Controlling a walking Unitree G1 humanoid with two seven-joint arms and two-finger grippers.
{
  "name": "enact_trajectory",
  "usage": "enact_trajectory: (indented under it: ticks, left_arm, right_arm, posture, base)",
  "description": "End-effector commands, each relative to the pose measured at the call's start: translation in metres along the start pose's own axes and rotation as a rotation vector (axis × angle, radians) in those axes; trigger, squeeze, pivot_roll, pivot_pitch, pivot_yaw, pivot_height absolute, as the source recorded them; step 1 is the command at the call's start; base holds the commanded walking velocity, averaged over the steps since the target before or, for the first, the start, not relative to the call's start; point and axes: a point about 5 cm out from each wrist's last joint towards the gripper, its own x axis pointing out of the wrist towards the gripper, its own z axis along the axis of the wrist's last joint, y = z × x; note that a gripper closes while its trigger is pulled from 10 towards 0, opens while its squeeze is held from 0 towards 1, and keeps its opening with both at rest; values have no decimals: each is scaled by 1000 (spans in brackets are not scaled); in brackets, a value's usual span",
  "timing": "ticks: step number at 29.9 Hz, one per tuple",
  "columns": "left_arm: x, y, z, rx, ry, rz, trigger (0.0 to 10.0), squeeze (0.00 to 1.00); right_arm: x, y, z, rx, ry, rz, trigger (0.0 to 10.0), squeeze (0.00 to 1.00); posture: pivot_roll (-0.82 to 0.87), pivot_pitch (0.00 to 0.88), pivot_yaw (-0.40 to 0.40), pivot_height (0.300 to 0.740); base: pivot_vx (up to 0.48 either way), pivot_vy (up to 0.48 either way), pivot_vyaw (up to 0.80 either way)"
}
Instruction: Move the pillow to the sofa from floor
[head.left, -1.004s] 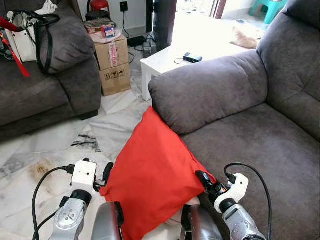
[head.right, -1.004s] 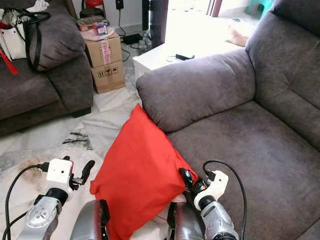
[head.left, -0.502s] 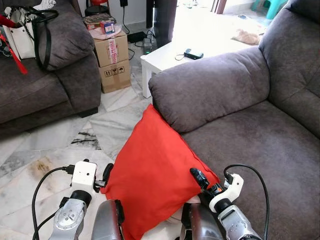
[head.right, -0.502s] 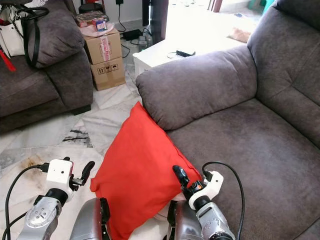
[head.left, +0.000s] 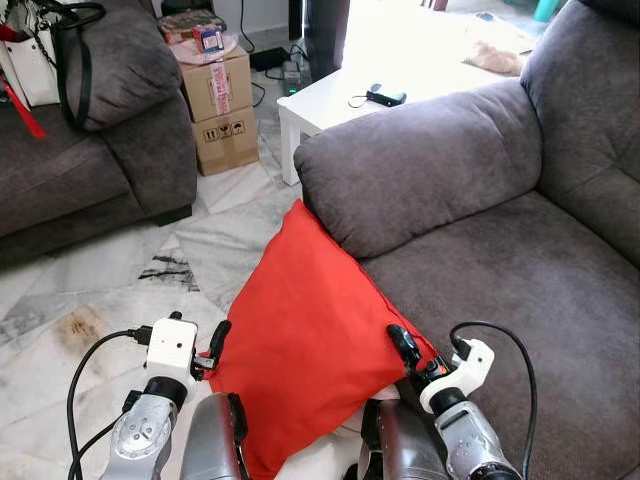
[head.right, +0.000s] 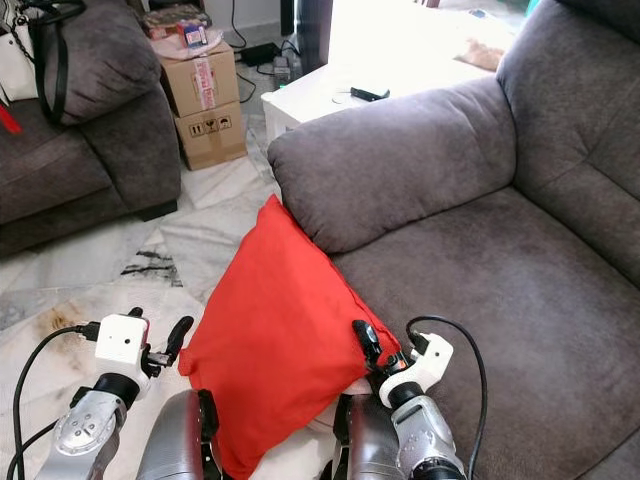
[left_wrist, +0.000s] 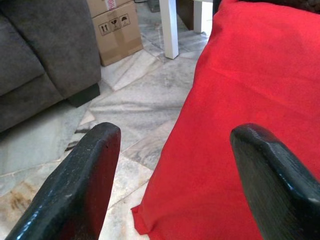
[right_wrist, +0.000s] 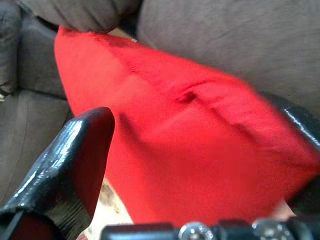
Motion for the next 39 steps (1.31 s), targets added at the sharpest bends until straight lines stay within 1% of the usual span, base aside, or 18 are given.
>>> enact_trajectory:
  ticks: [1,7,8,10,11,16,23,39]
  left_arm:
    - [-5,0,-2,7,15,-1,10000,0]
    - [-9,0,-3,12,23,-2,10000,0]
    - [-10,0,-2,13,24,-4,10000,0]
    - [-10,0,-3,13,25,-4,10000,0]
    - [-10,0,-2,13,25,-4,10000,0]
    - [-7,0,1,14,16,-6,10000,0]
    - [-7,-2,1,8,11,-6,10000,0]
    - [-2,-2,4,1,-5,1,10000,0]
  right_arm:
    - [-4,-3,-10,-2,40,-15,10000,0]
    - [-6,-2,-19,0,68,-20,10000,0]
    - [-6,-1,-21,2,74,-21,3137,0]
    - [-6,-1,-22,0,78,-24,3137,0]
    - [-7,-1,-23,0,78,-26,0,0]
    - [-6,-1,-22,11,67,-33,0,0]
    - [-4,-1,-17,36,27,-30,0,0]
    - [-1,2,-12,50,-3,-14,0,0]
  posture:
    - [83,202,-80,591]
    - [92,221,-71,591]
    - [93,224,-70,591]
    - [92,220,-69,591]
    - [90,218,-69,591]
    - [89,222,-67,591]
    - [87,223,-66,591]
    - [80,213,-66,591]
  base:
    - [0,0,0]
    - [0,0,0]
    - [0,0,0]
    - [0,0,0]
    - [0,0,0]
    - [0,0,0]
    - [0,0,0]
    - [0,0,0]
